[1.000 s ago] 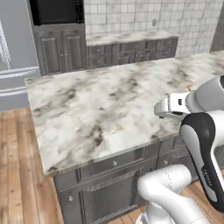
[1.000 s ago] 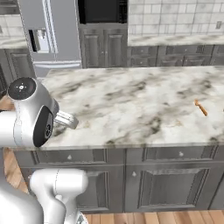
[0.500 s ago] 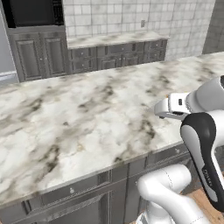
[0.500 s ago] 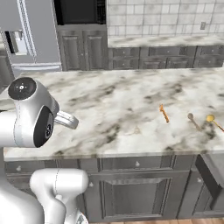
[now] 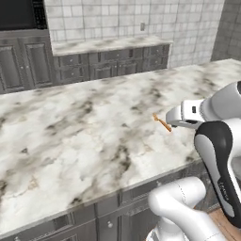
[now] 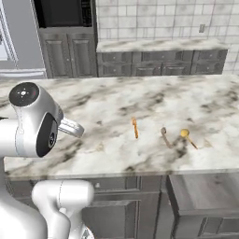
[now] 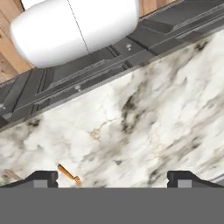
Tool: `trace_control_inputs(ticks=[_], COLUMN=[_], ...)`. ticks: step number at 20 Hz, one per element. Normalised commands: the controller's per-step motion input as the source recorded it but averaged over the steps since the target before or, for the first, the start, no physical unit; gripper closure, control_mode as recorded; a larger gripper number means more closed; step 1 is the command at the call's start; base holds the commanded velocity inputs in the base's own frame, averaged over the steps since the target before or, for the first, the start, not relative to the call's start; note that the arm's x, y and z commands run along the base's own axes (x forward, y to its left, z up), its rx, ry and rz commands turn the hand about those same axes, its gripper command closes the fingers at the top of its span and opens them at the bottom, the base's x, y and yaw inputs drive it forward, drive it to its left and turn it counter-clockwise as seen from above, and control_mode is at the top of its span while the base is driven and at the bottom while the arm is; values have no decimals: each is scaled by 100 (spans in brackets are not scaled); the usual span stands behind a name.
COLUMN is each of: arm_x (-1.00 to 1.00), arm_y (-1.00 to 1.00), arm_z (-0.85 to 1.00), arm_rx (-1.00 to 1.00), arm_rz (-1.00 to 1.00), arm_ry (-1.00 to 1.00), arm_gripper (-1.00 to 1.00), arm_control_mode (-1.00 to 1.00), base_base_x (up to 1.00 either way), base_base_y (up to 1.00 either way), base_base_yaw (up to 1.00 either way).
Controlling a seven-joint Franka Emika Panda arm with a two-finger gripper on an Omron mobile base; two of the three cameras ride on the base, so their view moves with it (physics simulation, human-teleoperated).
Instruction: Organize the utensils by type. Pick up the wooden spoons from the counter and place them in the open cabinet. Then pick up the metallic utensils from the counter and place them in the open drawer.
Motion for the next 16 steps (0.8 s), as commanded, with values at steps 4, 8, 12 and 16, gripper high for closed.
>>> trace_control_inputs(ticks=[4,8,12,16], arm_x=[0,0,0,0], arm_y=[0,0,0,0], arm_z=[0,0,0,0], arm_rx=[0,0,0,0], arm_rz=[0,0,0,0], arm_ry=[0,0,0,0], arm_gripper=[-100,-100,-100,-100], arm_control_mode=[100,100,100,100], base_base_x=[55,45,37,41], base_base_y=[-62,-58,-51,-39], base_base_yaw=[-2,-1,0,0])
